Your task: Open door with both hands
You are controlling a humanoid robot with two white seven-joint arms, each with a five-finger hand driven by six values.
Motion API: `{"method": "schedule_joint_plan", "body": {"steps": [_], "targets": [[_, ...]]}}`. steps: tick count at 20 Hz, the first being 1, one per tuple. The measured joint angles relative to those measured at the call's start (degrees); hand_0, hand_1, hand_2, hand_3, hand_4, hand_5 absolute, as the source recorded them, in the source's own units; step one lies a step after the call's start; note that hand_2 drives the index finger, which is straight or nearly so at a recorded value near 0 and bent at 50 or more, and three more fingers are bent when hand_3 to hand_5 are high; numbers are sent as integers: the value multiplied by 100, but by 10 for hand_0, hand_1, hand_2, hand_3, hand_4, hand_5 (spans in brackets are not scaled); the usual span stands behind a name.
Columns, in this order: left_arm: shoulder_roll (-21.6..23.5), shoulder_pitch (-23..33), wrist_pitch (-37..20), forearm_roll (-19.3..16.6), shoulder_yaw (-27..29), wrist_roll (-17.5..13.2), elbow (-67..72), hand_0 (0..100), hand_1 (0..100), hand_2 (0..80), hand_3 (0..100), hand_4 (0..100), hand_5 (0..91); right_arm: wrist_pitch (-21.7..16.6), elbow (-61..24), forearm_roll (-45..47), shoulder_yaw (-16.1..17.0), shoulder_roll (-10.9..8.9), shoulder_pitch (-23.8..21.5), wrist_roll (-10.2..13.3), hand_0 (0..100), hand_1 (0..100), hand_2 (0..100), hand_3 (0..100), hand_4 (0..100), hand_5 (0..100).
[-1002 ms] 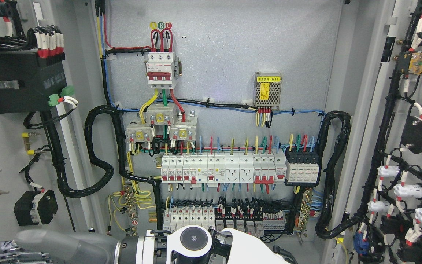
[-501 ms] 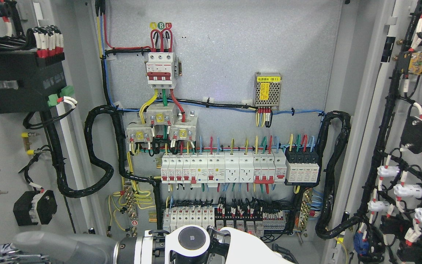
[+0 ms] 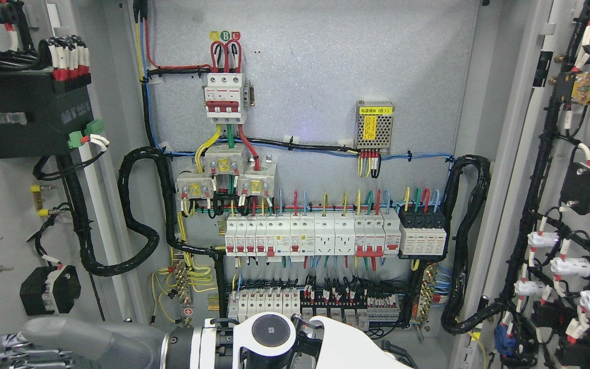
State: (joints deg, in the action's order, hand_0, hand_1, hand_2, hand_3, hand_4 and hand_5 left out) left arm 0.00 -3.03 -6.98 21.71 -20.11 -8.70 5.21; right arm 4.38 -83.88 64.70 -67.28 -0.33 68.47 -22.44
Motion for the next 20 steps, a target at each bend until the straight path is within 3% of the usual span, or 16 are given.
{"method": "schedule_joint_plan", "body": {"steps": [4, 12, 16, 20], "targets": [[0, 24, -433, -11, -1, -13, -6, 296, 0, 27, 28, 36, 0, -19, -167, -448, 307, -102, -435, -1, 218, 0, 0, 0, 0, 0], [55, 389, -1105, -38, -12, -88, -544, 295, 0, 27, 28, 36, 0, -239, -636, -2143, 1097, -128, -2043, -38, 218, 0, 0, 0, 0, 0], [205, 794, -1364, -127, -18, -686, -1335, 296, 0, 28, 28, 35, 0, -389, -836, -2900, 1538, -79, -2786, -20, 218, 0, 0, 0, 0, 0], [401, 1156, -2044, -354, -21, -1218, -2280, 295, 0, 28, 28, 36, 0, -824, -1038, -3517, 1948, -44, -3408, 162, 217, 0, 0, 0, 0, 0]]}}
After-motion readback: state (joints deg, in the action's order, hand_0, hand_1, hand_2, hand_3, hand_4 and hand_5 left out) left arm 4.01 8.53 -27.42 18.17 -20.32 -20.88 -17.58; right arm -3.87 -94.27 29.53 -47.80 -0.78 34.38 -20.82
